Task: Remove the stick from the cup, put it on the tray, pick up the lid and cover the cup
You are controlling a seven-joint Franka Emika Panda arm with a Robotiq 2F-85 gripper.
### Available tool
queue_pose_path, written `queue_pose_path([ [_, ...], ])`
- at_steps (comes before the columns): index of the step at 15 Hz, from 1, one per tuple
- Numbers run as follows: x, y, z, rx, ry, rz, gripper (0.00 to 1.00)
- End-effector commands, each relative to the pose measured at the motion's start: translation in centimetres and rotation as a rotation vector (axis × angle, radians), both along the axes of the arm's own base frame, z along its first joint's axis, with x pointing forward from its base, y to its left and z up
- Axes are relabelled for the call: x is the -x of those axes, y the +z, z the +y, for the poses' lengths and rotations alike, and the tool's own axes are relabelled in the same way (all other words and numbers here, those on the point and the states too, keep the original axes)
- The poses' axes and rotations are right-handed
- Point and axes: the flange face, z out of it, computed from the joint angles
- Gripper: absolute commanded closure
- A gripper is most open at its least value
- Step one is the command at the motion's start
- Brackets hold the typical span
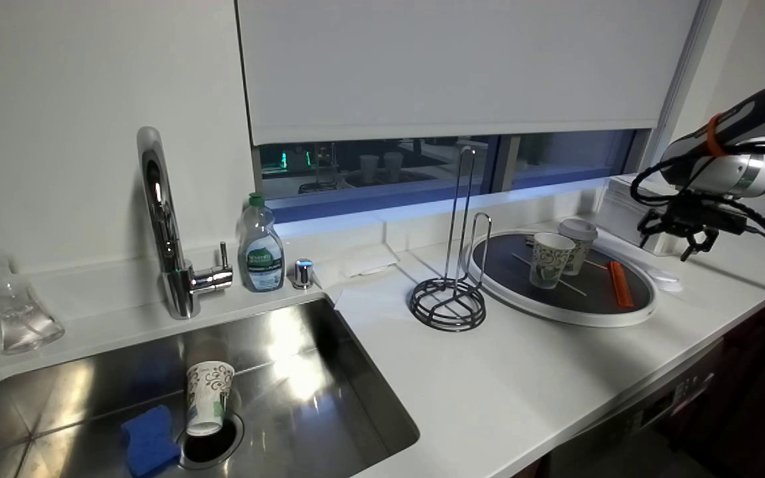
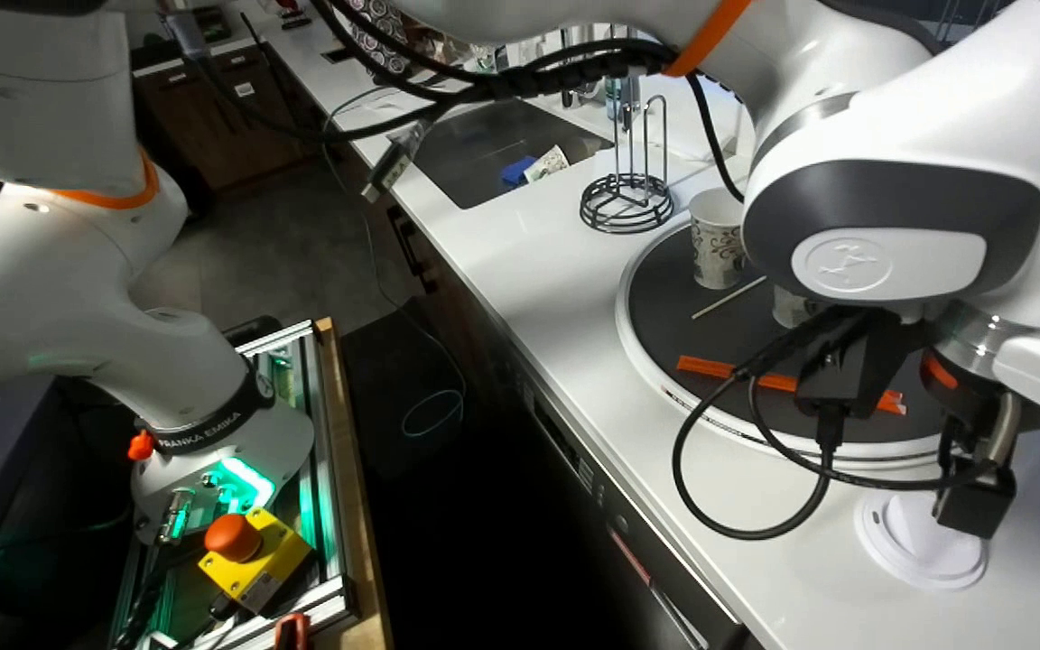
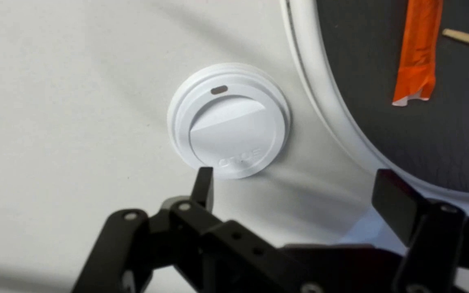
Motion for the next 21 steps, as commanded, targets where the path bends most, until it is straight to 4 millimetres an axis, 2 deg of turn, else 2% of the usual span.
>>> queue_pose_path([
  [1,-0.6,-1.1,-1.3,-0.014,0.033,0.031,0.0],
  [12,-0.9,-4.8,-2.2,-0.016,0.081,0.131,0.0],
  [21,-0.5,-6.1,-3.2,-0.001,0.089,0.168,0.0],
])
